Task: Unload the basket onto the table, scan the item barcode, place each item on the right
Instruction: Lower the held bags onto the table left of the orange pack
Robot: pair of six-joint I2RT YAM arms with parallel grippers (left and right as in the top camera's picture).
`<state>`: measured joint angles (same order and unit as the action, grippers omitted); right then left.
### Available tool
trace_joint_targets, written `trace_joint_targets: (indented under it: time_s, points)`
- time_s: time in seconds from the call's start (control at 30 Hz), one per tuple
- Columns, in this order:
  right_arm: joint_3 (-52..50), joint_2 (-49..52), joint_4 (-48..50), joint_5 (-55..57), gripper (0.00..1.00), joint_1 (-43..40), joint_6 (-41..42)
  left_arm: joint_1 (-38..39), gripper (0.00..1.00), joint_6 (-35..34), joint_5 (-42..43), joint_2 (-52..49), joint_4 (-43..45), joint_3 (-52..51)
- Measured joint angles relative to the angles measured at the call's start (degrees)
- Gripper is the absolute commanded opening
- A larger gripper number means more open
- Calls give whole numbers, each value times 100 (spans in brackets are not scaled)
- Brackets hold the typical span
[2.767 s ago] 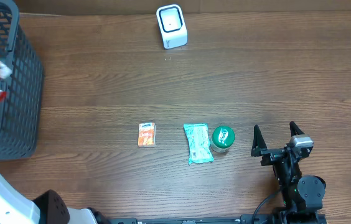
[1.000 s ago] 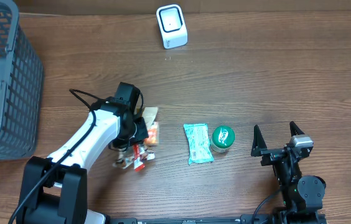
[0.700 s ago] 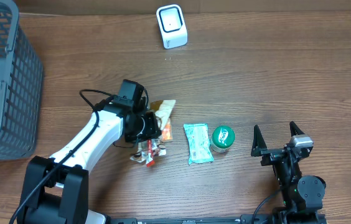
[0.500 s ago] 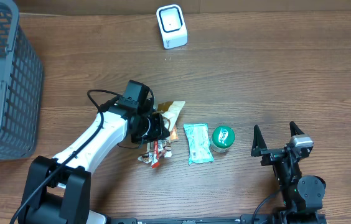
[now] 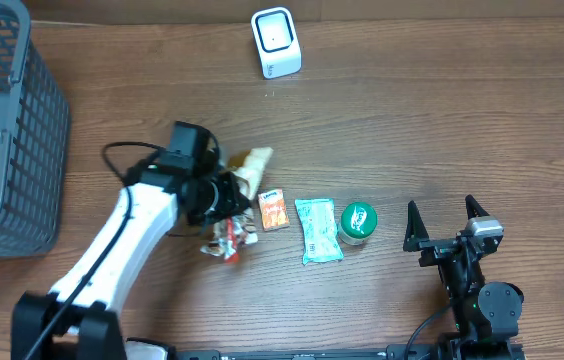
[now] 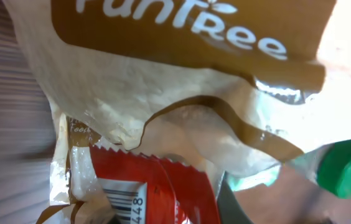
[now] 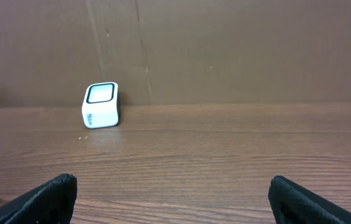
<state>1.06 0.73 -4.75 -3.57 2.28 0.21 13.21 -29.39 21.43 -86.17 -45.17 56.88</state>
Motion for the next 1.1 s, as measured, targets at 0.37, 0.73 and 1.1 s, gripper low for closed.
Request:
trace_joint_targets:
  time_s: [0.37,0.73,1.1]
  points:
    - [0,0,-2,-2,100,0,-4,-55,4,33,-1375,-337,-175,-28]
    - [0,0,-4,-2,100,0,-4,-55,65,472,-1506,-874,4,-55]
    - [0,0,-2,-2,100,0,-2,-57,56,850,-1552,-879,-1062,855]
